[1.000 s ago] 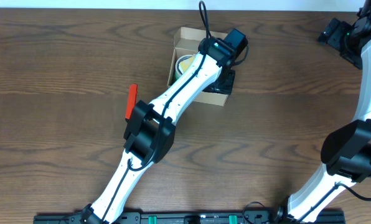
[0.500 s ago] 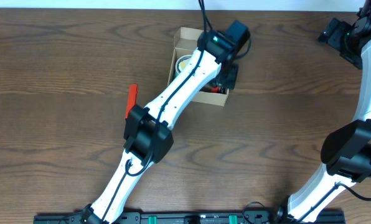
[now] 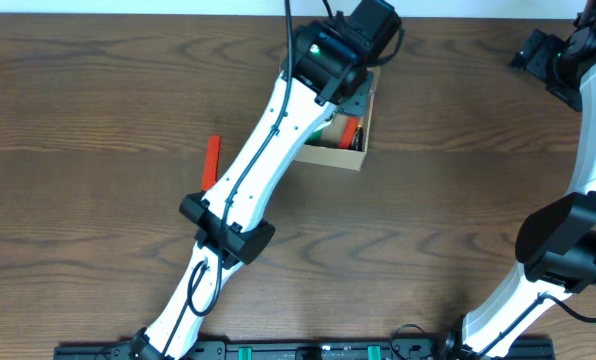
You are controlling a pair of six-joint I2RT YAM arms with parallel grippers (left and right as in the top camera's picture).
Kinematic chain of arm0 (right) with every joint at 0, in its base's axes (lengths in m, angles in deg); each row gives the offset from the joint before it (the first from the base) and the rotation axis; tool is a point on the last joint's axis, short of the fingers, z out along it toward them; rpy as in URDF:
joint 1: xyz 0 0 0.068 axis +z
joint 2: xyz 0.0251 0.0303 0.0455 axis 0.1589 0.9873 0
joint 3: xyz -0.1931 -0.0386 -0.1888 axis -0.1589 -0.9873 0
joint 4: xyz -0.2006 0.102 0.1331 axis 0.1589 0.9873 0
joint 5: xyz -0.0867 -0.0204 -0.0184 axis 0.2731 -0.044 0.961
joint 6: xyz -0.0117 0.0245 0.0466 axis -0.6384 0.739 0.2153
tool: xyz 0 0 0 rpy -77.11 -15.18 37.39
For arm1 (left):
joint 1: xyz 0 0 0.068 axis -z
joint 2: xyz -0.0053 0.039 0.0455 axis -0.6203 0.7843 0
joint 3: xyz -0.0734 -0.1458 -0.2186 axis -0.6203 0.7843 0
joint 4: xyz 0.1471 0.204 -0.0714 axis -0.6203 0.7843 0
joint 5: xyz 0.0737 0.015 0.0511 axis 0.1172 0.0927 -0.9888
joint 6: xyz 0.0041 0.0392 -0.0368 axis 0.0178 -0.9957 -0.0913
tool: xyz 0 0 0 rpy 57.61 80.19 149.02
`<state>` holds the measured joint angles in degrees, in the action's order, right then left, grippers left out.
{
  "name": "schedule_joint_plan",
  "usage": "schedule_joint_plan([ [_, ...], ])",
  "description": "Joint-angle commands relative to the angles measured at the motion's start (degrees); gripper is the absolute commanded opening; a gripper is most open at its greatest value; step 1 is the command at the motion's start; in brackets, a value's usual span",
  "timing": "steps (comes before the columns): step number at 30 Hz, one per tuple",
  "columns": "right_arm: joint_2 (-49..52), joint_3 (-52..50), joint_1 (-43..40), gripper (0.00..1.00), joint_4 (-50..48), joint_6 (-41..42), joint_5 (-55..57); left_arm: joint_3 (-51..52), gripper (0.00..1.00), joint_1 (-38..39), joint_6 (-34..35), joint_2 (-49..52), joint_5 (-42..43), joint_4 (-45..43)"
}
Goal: Pack container
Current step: 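Open the left gripper to release the dispenser in the box, then move the left gripper to the red box cutter and grasp it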
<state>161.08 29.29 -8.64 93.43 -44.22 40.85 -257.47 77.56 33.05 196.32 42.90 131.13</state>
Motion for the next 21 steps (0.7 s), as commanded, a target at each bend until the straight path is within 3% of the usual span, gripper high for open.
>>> schedule_joint_plan([
  [1, -1.6, 0.4, 0.2, 0.99, 0.1, 0.6, 0.2, -0.9, 0.52, -1.8, -2.7, -1.9, -4.6, 4.5],
  [7, -1.6, 0.4, 0.2, 0.99, 0.1, 0.6, 0.2, 4.0, 0.56, -3.8, -5.7, -8.8, -6.4, 4.5],
  [14, -1.6, 0.4, 0.2, 0.99, 0.1, 0.6, 0.2, 32.5, 0.58, -9.5, -3.9, -30.5, -12.9, 4.5],
  [18, -1.6, 0.4, 0.2, 0.99, 0.1, 0.6, 0.2, 50.1, 0.56, -16.7, -0.1, -41.2, -7.0, 2.3],
  [21, -1.6, 0.4, 0.2, 0.99, 0.1, 0.6, 0.2, 60.8, 0.56, -21.3, -2.6, -44.6, 1.8, -6.9],
])
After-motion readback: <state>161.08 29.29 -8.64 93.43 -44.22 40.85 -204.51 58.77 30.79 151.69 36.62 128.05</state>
